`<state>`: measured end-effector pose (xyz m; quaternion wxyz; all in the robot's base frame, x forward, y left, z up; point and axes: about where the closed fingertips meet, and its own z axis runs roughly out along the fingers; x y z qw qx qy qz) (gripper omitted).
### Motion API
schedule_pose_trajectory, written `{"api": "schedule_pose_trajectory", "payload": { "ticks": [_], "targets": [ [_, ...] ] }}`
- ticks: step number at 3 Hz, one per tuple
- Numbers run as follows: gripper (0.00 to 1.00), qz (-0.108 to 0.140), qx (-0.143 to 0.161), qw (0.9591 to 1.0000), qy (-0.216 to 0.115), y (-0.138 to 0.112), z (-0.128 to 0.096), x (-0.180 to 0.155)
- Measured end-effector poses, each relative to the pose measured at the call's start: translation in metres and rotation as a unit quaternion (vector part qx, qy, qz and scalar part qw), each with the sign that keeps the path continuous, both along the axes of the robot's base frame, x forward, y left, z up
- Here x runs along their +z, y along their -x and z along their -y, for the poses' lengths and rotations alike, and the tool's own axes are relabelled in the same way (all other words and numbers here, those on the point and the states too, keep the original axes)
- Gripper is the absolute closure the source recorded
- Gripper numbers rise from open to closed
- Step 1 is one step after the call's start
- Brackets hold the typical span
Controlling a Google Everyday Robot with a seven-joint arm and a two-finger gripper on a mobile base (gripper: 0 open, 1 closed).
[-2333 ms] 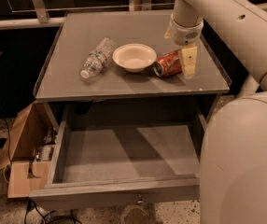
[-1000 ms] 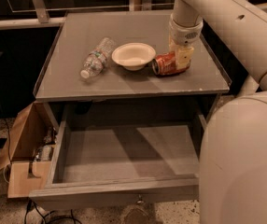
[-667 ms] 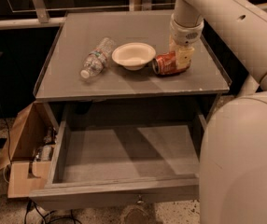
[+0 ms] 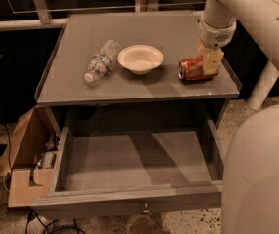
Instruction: Place coke can into top drawer
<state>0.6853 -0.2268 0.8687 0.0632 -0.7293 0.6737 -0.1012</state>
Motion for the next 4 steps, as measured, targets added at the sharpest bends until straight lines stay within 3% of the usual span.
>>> {"api": "schedule_pose_trajectory", "payload": {
  "ticks": [1,2,3,4],
  "targets": [
    [1.00,-0.007,-0.043,0.9990,0.007,0.019,0.037,0.002],
    [1.00,-0.006,-0.085,0.9964,0.005,0.044,0.062,0.028],
    [1.00,-0.006,-0.087,0.9961,0.005,0.045,0.063,0.030],
    [1.00,0.013,-0.087,0.9961,0.009,0.049,0.058,0.053]
  ]
}}
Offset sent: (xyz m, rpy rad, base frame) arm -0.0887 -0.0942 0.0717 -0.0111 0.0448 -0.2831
